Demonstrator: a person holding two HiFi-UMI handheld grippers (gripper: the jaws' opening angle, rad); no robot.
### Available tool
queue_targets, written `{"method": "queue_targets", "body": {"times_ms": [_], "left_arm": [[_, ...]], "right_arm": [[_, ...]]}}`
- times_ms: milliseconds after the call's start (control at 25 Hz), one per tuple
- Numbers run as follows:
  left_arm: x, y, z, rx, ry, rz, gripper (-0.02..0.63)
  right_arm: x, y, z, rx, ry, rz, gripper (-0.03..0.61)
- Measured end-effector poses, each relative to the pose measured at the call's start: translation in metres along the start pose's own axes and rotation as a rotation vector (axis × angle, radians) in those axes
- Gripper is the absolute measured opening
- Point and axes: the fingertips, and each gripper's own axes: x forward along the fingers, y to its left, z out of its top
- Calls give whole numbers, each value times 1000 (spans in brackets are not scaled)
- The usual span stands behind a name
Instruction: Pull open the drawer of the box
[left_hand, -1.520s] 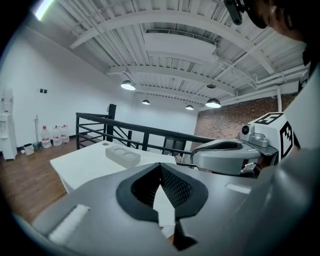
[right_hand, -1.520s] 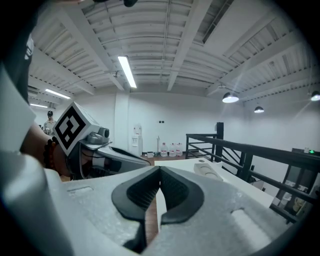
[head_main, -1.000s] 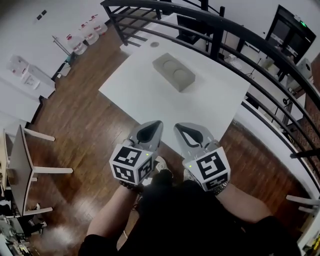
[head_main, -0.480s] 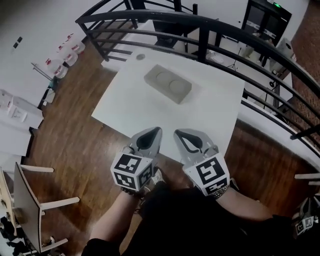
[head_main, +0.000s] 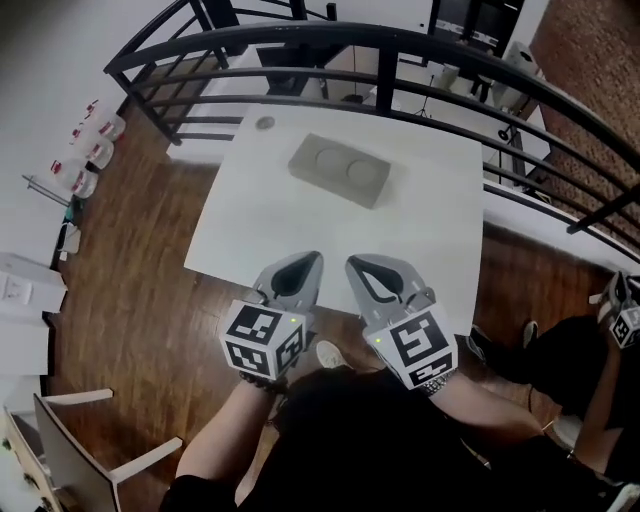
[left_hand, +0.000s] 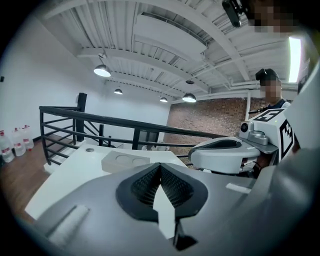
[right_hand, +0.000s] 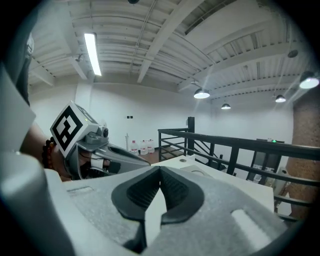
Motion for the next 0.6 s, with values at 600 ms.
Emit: {"method": "queue_targets", "body": {"times_ms": [600], "left_arm": [[-7, 40, 26, -7, 5, -98, 17]], "right_arm": [[37, 15, 28, -1, 56, -80, -8]]}}
